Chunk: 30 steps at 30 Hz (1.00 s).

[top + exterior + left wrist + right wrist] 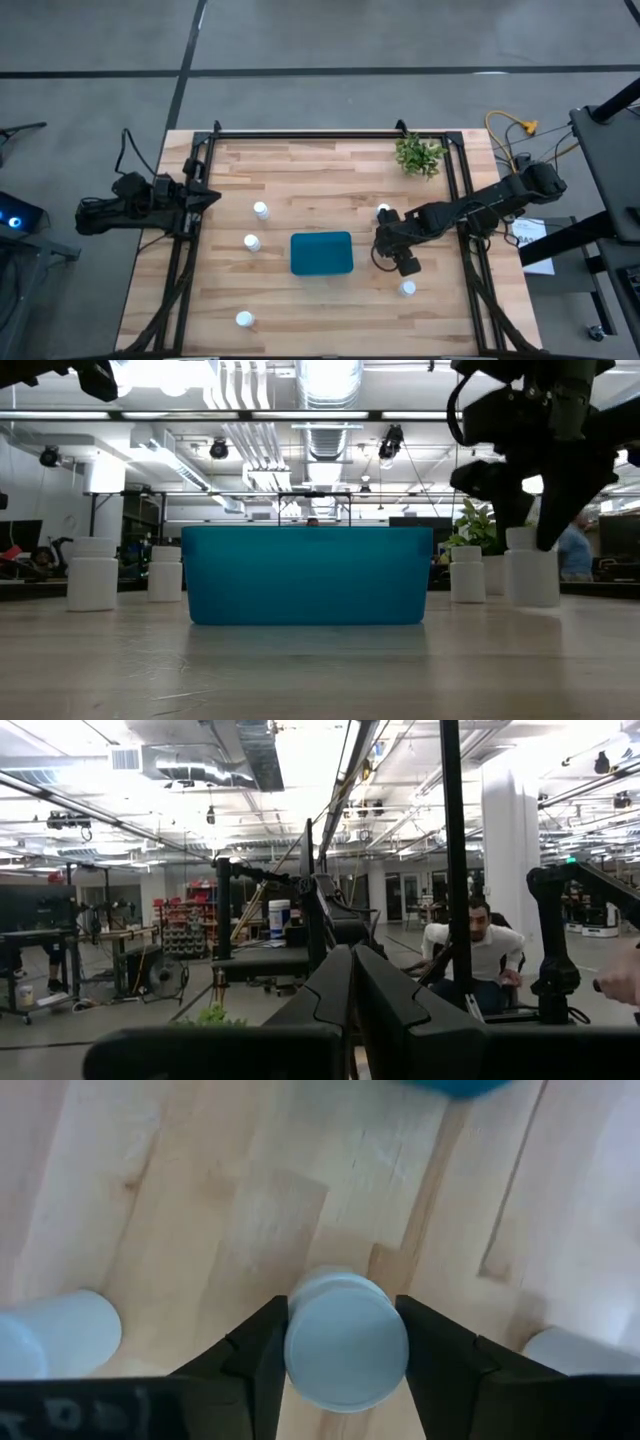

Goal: Pick and place pill bottles into a basket
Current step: Put the medicine bottle into the blue bin

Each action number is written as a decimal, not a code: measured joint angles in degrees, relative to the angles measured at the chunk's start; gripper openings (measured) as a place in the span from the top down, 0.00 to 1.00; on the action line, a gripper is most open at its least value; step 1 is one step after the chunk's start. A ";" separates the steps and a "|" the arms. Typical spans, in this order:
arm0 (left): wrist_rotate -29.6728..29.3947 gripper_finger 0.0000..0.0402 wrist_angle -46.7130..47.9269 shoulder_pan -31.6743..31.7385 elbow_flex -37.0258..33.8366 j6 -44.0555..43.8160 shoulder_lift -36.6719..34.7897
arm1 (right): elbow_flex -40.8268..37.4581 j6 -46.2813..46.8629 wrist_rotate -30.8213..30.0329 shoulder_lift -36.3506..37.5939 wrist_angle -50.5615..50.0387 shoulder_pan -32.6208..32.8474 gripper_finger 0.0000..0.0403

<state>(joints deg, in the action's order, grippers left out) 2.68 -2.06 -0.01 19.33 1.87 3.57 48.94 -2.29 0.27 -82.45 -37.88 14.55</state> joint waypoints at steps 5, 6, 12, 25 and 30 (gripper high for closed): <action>0.00 1.00 -0.05 0.00 0.00 -0.01 0.00 | 3.34 -1.23 -0.02 0.04 -2.88 0.00 0.62; 0.00 1.00 -0.05 0.00 0.00 -0.02 0.00 | 4.26 -1.45 -0.03 0.06 -3.31 0.00 0.62; 0.00 1.00 -0.03 0.00 0.00 -0.02 0.02 | 10.40 -3.32 -0.19 0.06 -6.38 0.02 0.62; 0.00 1.00 -0.07 0.00 0.00 -0.01 0.02 | 24.17 -9.04 -0.24 -3.72 -14.53 -2.00 0.62; 0.00 1.00 -0.15 0.00 -0.02 -0.02 -0.02 | 29.65 -12.24 0.06 -9.82 -17.78 -3.11 0.62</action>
<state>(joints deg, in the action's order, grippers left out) 2.68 -2.21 -0.01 19.31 1.85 3.55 78.59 -14.52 0.33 -92.27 -55.66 11.43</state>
